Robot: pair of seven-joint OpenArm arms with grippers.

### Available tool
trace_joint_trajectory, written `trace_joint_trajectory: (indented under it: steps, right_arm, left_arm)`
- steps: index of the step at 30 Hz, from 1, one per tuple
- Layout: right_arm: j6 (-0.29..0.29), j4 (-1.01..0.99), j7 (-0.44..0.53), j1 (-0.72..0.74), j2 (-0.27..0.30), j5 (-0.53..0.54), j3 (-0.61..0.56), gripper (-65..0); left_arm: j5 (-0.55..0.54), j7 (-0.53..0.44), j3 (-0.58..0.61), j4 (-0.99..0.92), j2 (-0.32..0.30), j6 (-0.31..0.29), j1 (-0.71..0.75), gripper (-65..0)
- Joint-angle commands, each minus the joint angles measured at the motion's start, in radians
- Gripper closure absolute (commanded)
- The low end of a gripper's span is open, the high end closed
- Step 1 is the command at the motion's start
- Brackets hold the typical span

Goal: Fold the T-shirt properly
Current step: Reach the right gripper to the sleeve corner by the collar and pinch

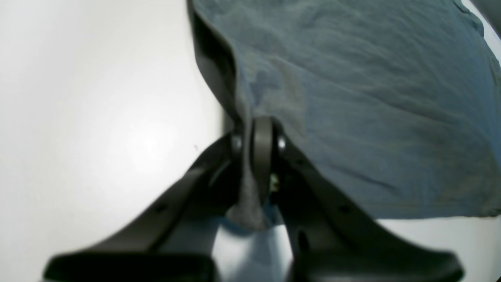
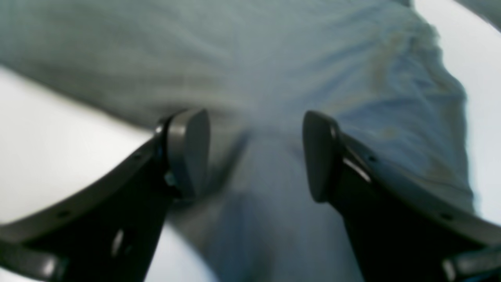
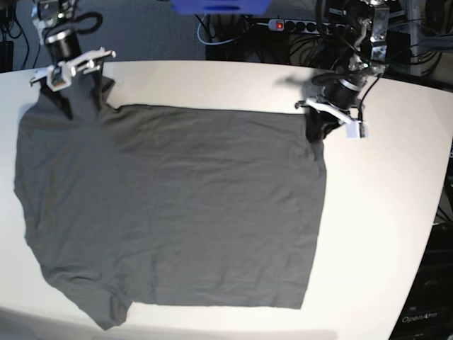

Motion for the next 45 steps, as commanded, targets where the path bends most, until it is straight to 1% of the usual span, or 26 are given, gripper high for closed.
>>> trace_joint_trajectory:
  steps: [1,2,3,5,8,10,12,13,15,16,20,22,25,28,29,31,34,37,40,45]
  right_arm:
    - [0.015,0.017,-0.002,0.02,0.019,0.045,0.039,-37.3]
    - [0.055,0.02,-0.037,0.046,0.018,0.068,0.068,-37.3]
    - [0.082,0.028,-0.074,0.068,0.016,0.082,0.097,-37.3]
    - [0.113,0.044,-0.157,0.108,0.016,0.088,0.165,-37.3]
    - [0.176,0.06,-0.24,0.16,0.015,0.09,0.246,-37.3]
    - [0.208,0.061,-0.32,0.201,0.012,0.091,0.311,-37.3]
    - [0.232,0.058,-0.398,0.241,-0.011,0.1,0.37,-37.3]
    - [0.256,0.058,-0.444,0.263,-0.019,0.123,0.406,-37.3]
    - [0.349,0.058,-0.562,0.301,-0.025,0.188,0.486,-37.3]
    - [0.381,0.058,-0.631,0.322,-0.031,0.218,0.527,-37.3]
    - [0.381,0.057,-0.929,0.43,-0.039,0.326,0.691,-37.3]
    - [0.381,0.058,-1.07,0.471,-0.037,0.361,0.765,-37.3]
    - [0.381,0.058,-1.234,0.534,-0.031,0.387,0.848,-37.3]
    - [0.381,0.049,-1.389,0.576,-0.004,0.387,0.924,-37.3]
    - [0.381,0.044,-1.444,0.582,-0.002,0.387,0.949,-37.3]
    - [0.381,0.044,-1.524,0.591,-0.002,0.389,0.978,-37.3]
    - [0.381,0.044,-1.605,0.597,-0.002,0.389,0.981,-37.3]
    - [0.381,0.044,-1.665,0.597,-0.01,0.389,0.978,-37.3]
    - [0.381,0.046,-1.679,0.594,-0.033,0.389,0.973,-37.3]
    - [0.381,0.044,-1.68,0.586,-0.034,0.389,0.914,-37.3]
  left_arm:
    - [0.068,0.186,0.01,-0.039,-0.004,0.065,0.035,-2.6]
    - [0.068,0.186,0.01,-0.039,-0.004,0.065,0.035,-2.6]
    - [0.068,0.186,0.01,-0.041,-0.004,0.065,0.035,-2.6]
    - [0.068,0.186,0.01,-0.041,-0.004,0.065,0.035,-2.6]
    - [0.068,0.186,0.012,-0.041,-0.004,0.067,0.035,-2.6]
    - [0.068,0.188,0.012,-0.041,-0.004,0.067,0.035,-2.6]
    - [0.068,0.188,0.012,-0.041,-0.004,0.067,0.035,-2.6]
    - [0.068,0.188,0.012,-0.041,-0.004,0.068,0.035,-2.6]
    - [0.068,0.188,0.013,-0.041,-0.004,0.068,0.035,-2.6]
    - [0.068,0.188,0.015,-0.041,-0.004,0.068,0.035,-2.6]
    - [0.068,0.188,0.015,-0.041,-0.004,0.068,0.035,-2.6]
    - [0.068,0.188,0.015,-0.041,-0.004,0.068,0.035,-2.6]
    - [0.068,0.188,0.015,-0.041,-0.004,0.068,0.035,-2.6]
    - [0.068,0.188,0.015,-0.041,-0.004,0.068,0.035,-2.6]
    - [0.068,0.188,0.015,-0.041,-0.004,0.068,0.035,-2.6]
    - [0.068,0.188,0.013,-0.041,-0.004,0.068,0.035,-2.6]
    - [0.068,0.188,0.013,-0.041,-0.002,0.068,0.034,-2.6]
    - [0.068,0.188,0.012,-0.041,-0.002,0.068,0.034,-2.6]
    - [0.068,0.188,0.013,-0.041,-0.002,0.068,0.034,-2.6]
    - [0.068,0.188,0.015,-0.041,-0.001,0.067,0.034,-2.6]
